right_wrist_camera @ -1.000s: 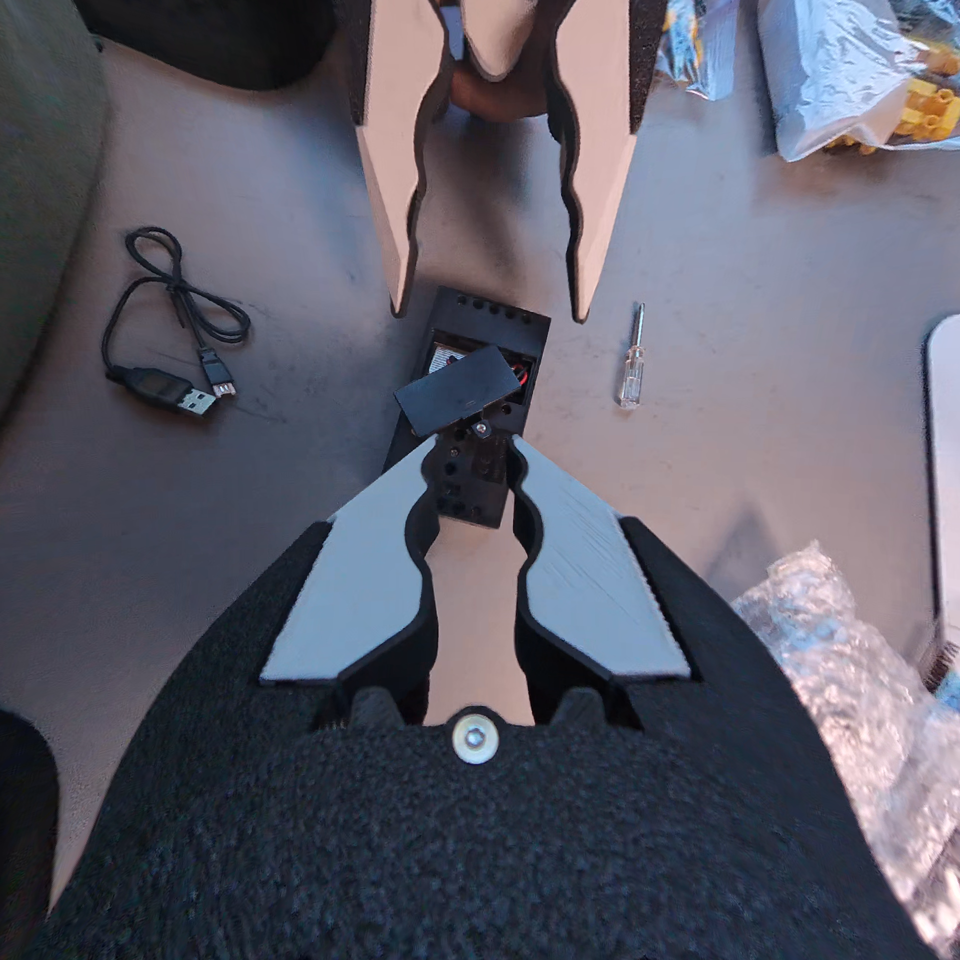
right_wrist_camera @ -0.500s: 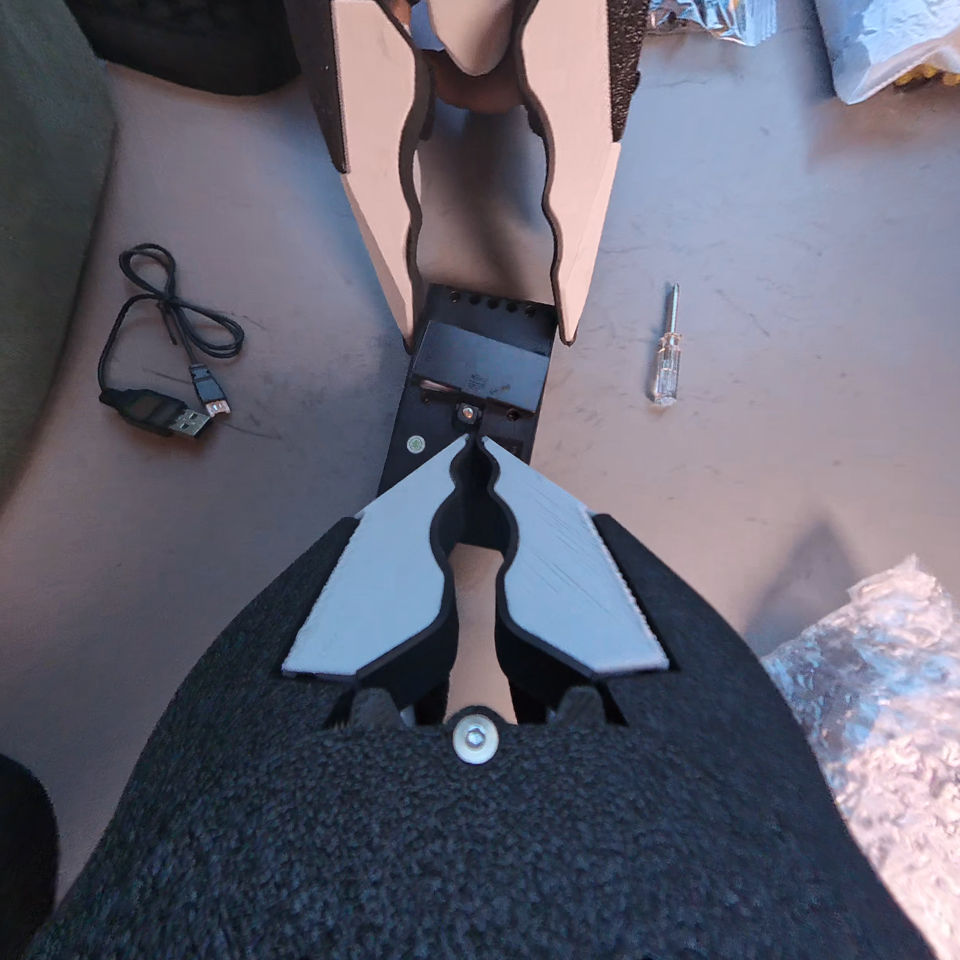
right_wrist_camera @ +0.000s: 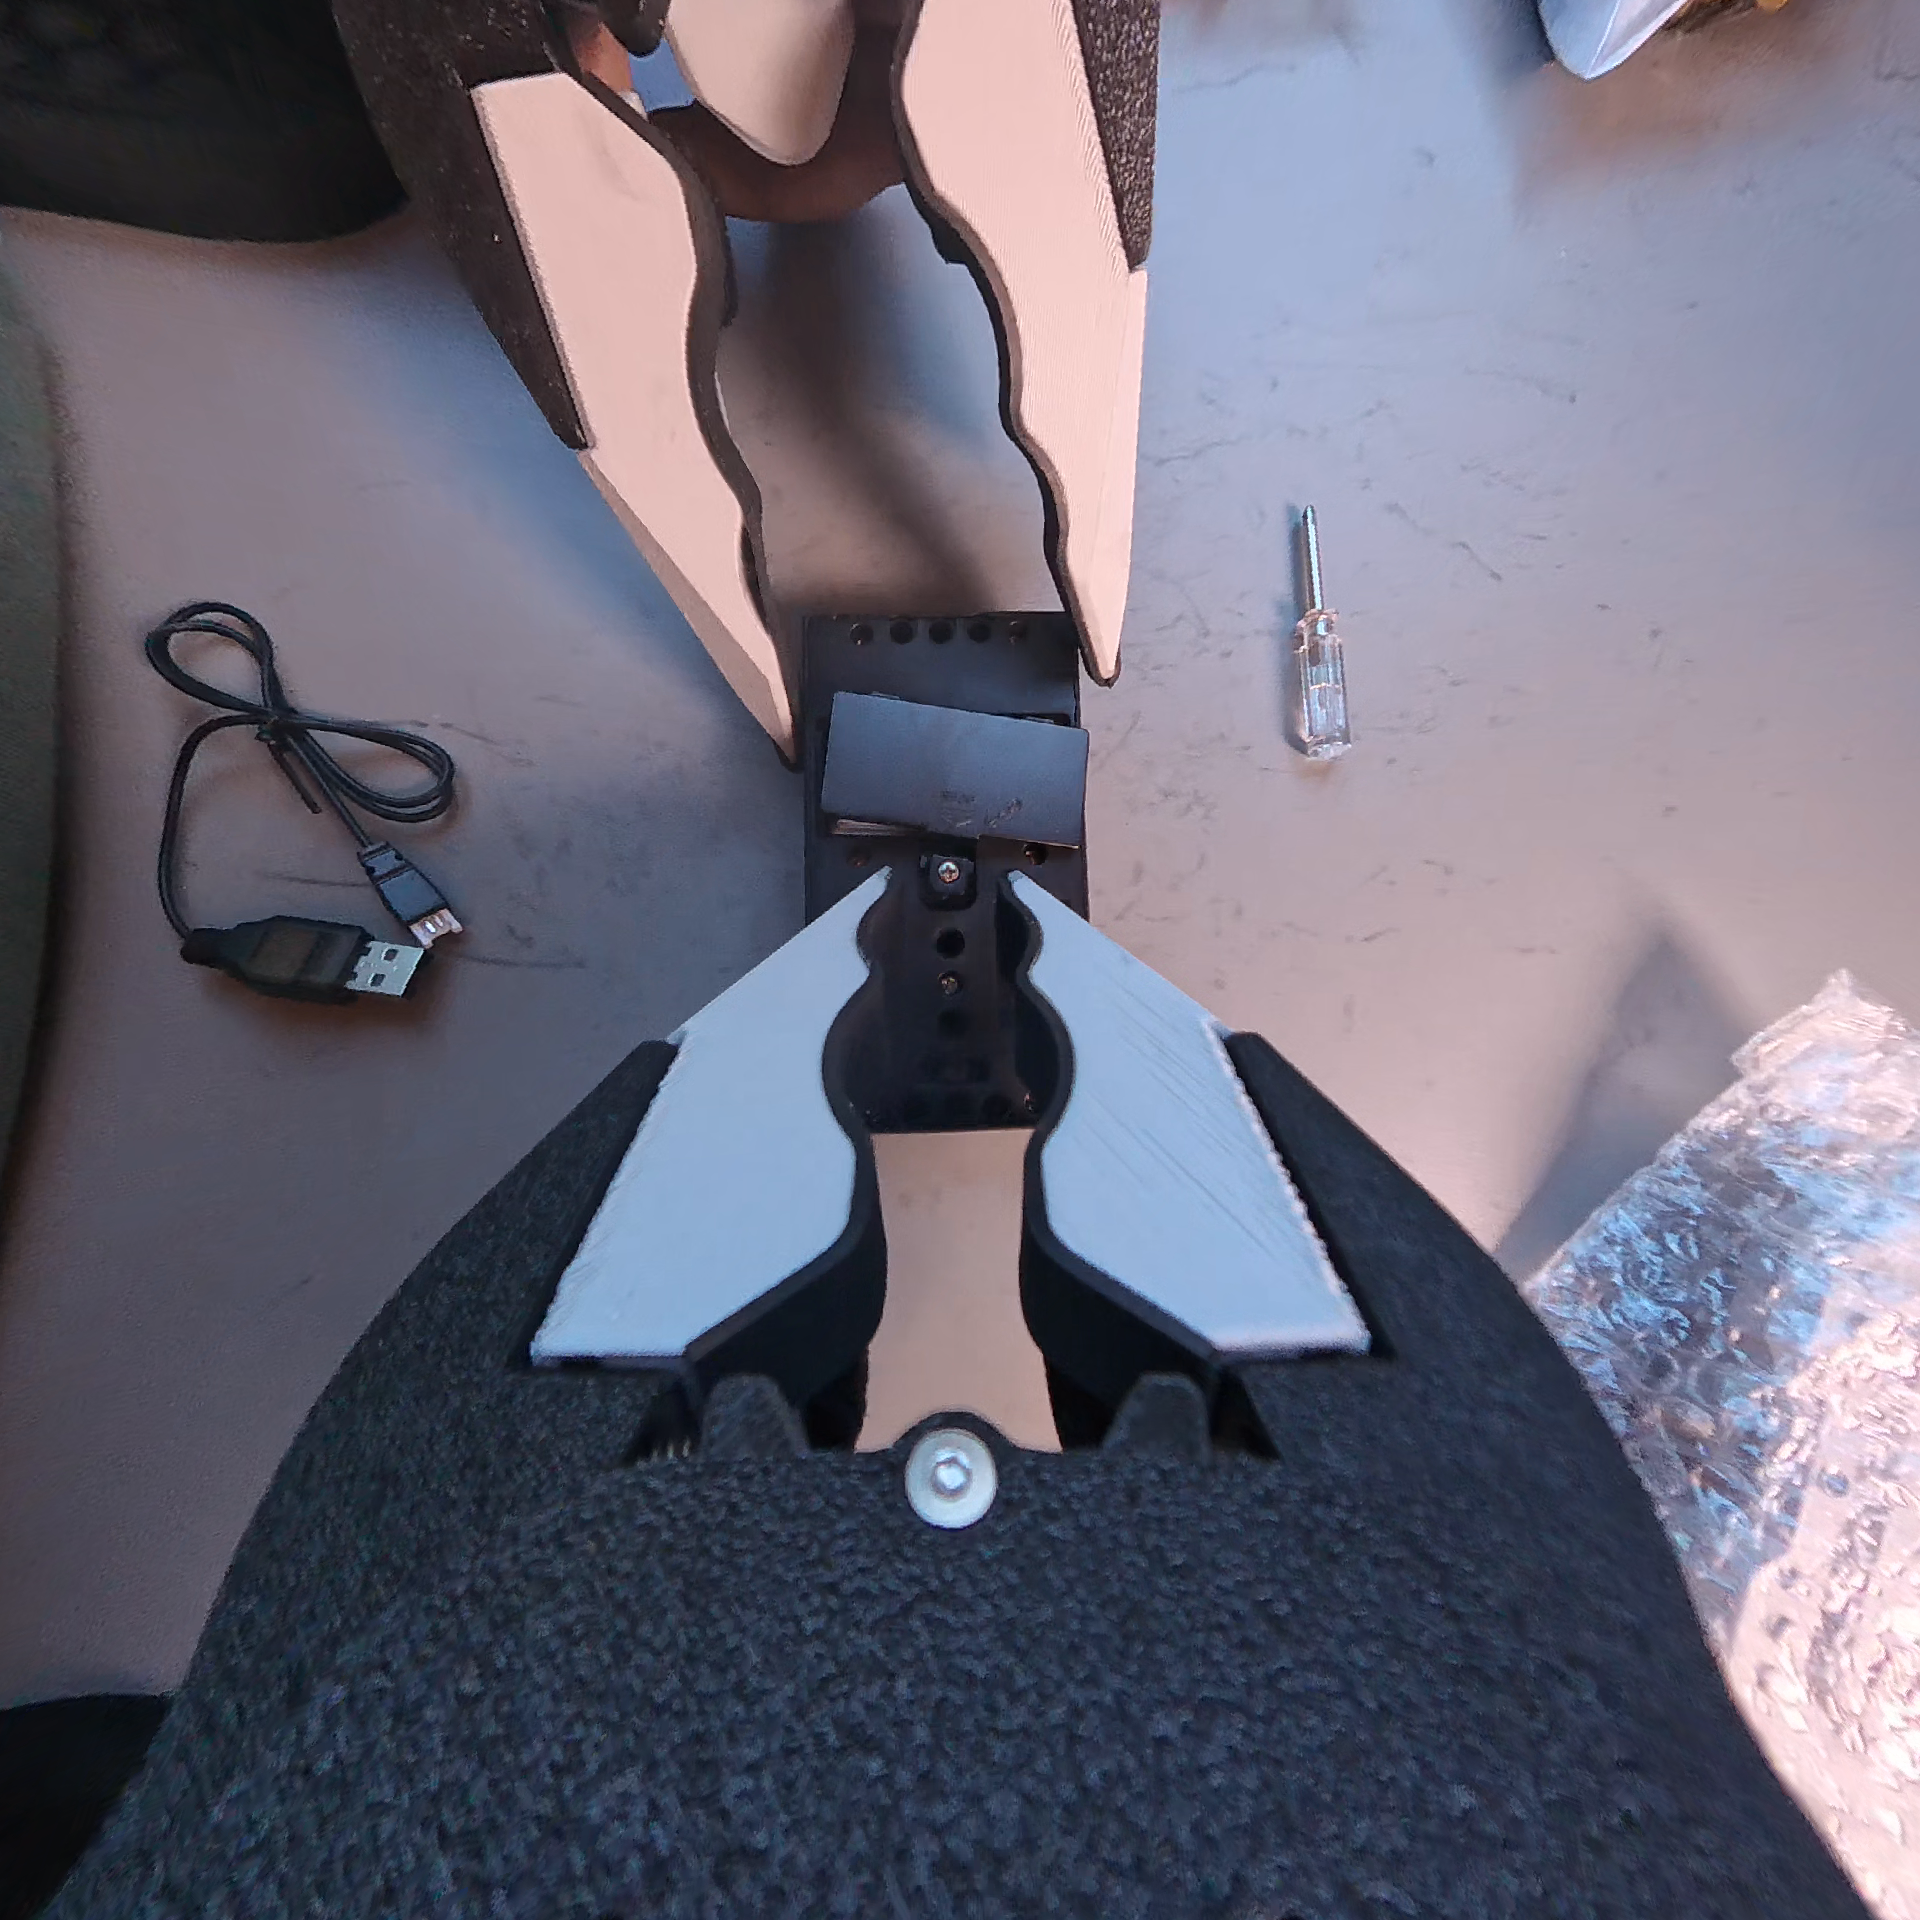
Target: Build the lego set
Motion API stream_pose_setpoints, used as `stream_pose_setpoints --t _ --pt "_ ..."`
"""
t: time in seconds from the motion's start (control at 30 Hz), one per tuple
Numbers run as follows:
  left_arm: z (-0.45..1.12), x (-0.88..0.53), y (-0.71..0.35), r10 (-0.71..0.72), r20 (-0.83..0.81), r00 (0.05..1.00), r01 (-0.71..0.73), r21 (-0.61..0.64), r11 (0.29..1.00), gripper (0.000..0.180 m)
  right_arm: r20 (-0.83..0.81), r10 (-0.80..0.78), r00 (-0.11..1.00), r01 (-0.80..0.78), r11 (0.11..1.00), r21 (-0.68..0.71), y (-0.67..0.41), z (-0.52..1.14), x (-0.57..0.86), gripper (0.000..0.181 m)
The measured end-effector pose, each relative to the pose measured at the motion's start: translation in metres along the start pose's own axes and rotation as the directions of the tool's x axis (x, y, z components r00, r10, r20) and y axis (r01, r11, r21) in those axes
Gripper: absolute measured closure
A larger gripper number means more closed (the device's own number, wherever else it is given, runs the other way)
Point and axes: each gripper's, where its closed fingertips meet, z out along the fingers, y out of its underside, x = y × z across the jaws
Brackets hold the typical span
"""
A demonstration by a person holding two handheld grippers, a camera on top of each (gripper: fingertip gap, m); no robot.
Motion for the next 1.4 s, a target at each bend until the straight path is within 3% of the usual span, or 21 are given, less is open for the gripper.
stream_pose_setpoints --t 0.2,0.47,0.7,0.93,1.4 --pt "0.0 0.0 0.0 0.002 -0.002 1.0 -0.002 0.006 1.0 0.119 0.045 -0.004 0.999 0.007 0.999 -0.051 0.0 0.004 -0.001 0.175" --pt "-0.005 0.004 -0.002 -0.011 -0.05 0.999 0.013 0.042 0.999 0.115 0.119 -0.145 0.982 0.166 0.966 -0.199 0.003 0.001 -0.001 0.176" --pt "-0.013 -0.001 -0.012 -0.048 -0.059 0.997 0.054 0.113 0.992 0.117 0.104 -0.113 0.988 0.139 0.944 -0.298 0.002 -0.001 0.0 0.176" --pt "-0.004 0.0 0.001 -0.057 -0.065 0.996 0.059 0.028 0.998 0.106 0.068 -0.11 0.992 0.127 0.927 -0.353 -0.001 -0.006 0.003 0.176" --pt "-0.007 0.0 0.005 -0.066 -0.075 0.995 0.068 0.027 0.997 0.12 0.068 -0.162 0.985 0.175 0.868 -0.465 0.003 0.001 0.001 0.176"
